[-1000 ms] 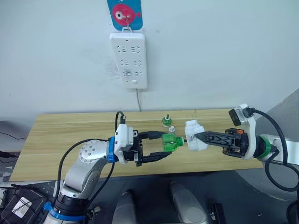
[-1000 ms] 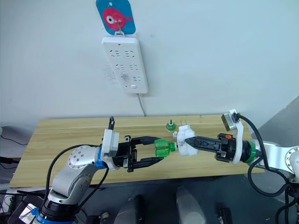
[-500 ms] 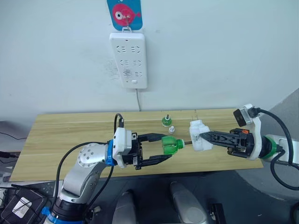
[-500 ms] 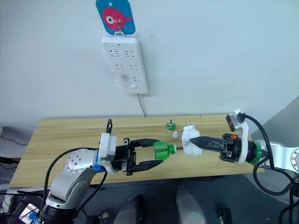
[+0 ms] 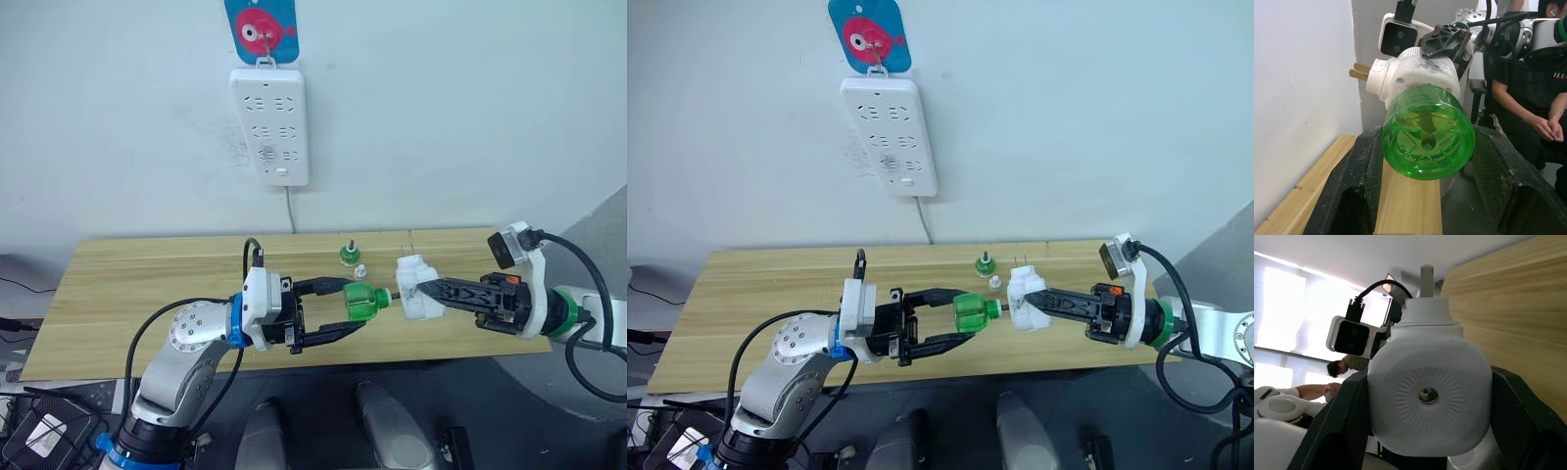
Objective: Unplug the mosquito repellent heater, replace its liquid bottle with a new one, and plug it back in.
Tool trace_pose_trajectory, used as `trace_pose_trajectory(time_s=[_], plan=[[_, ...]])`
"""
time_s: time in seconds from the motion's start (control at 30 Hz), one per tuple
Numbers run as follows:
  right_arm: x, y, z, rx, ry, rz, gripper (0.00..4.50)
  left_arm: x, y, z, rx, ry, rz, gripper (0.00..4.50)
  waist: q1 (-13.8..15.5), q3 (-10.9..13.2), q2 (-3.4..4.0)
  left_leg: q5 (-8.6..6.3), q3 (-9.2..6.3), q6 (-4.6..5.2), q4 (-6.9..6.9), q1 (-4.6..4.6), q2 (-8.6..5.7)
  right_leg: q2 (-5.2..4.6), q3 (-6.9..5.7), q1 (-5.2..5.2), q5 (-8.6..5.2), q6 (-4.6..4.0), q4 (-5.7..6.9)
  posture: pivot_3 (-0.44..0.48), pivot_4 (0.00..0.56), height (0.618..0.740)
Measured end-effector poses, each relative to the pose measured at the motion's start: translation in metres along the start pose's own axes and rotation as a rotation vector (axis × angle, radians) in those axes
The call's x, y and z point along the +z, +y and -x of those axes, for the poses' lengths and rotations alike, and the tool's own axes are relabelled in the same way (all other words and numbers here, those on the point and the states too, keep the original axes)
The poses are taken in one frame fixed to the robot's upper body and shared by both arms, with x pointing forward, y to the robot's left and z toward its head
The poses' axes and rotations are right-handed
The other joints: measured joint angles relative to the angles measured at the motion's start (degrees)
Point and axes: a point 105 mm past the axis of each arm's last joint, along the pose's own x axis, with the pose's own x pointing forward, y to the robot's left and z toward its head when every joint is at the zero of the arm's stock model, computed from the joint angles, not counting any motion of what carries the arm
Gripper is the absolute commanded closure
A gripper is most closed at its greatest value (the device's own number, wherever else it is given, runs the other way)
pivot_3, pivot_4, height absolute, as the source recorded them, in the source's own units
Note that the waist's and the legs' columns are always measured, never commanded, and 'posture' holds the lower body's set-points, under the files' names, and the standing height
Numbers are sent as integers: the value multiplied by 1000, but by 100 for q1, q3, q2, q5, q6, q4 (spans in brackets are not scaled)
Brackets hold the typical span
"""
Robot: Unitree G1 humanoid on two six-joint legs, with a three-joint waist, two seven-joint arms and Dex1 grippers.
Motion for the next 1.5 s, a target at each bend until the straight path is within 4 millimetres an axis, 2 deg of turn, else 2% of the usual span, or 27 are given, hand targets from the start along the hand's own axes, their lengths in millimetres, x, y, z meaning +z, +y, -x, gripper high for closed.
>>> trace_pose_trajectory(time_s=[1.0, 1.2, 1.5], plan=[[7, 4, -8, 42, -44, 21, 1558, -1, 0, -5, 18, -19, 13, 2176, -7, 0, 0, 0, 6, 0, 0, 22, -1, 0, 8, 18, 0, 0, -1, -237, 221, 733], [-1, 13, -8, 70, 27, 42, 1558, 2, -2, -7, -34, -23, 6, 2176, 1, 0, 0, 0, 8, 0, -1, 23, -1, 0, 10, 20, -1, 0, -2, -233, 226, 733], [1, 11, -12, 52, 24, 52, 1558, 1, 1, -8, -39, -16, 17, 2176, -8, 0, 0, 0, 24, 0, -1, 29, -1, 1, 28, 20, -1, 0, -2, -234, 227, 733]])
